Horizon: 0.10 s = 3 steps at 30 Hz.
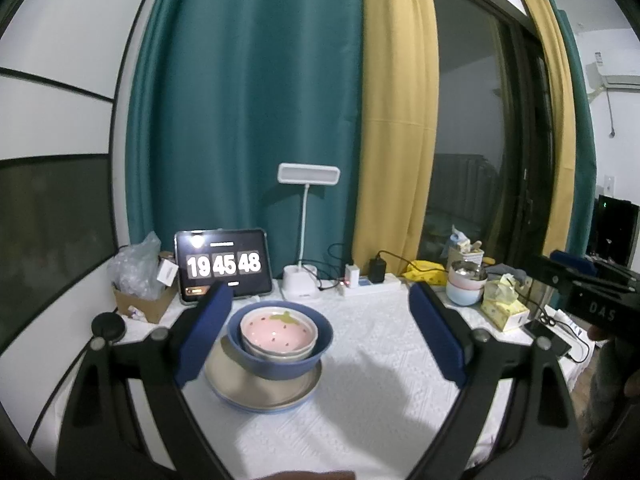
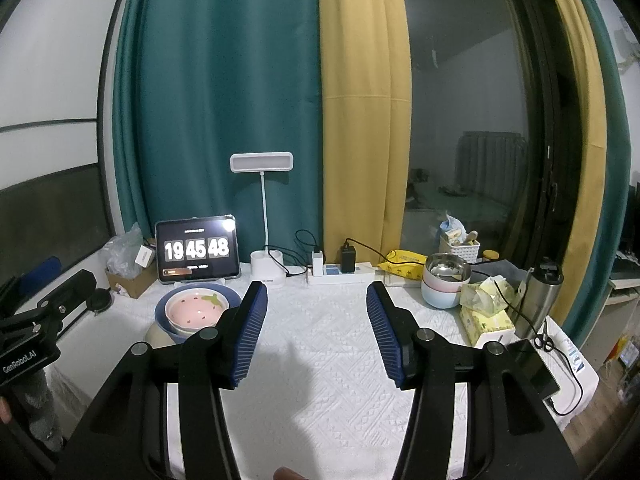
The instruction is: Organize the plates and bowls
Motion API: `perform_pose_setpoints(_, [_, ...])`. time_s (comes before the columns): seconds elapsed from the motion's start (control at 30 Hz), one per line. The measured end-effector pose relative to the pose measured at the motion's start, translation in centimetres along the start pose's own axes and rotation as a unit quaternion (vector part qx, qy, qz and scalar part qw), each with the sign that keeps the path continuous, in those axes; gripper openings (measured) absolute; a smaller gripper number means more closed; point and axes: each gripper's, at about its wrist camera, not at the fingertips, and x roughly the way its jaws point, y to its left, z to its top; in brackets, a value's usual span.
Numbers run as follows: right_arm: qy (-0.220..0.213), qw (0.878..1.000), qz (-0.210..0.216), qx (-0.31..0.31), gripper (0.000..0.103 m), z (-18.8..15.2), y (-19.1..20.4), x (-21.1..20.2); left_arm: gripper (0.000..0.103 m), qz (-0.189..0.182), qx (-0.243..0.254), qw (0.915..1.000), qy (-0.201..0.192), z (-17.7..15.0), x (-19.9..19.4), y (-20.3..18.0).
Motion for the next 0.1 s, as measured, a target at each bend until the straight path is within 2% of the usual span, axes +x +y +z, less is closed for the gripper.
perform_pose_setpoints(0.1, [0.000,1.000,0.001,-0.001,0.055,-0.05,-0.03,0.05,0.091,0.000,0.001,1.0000,0.000,0.09,0.12,-0.02])
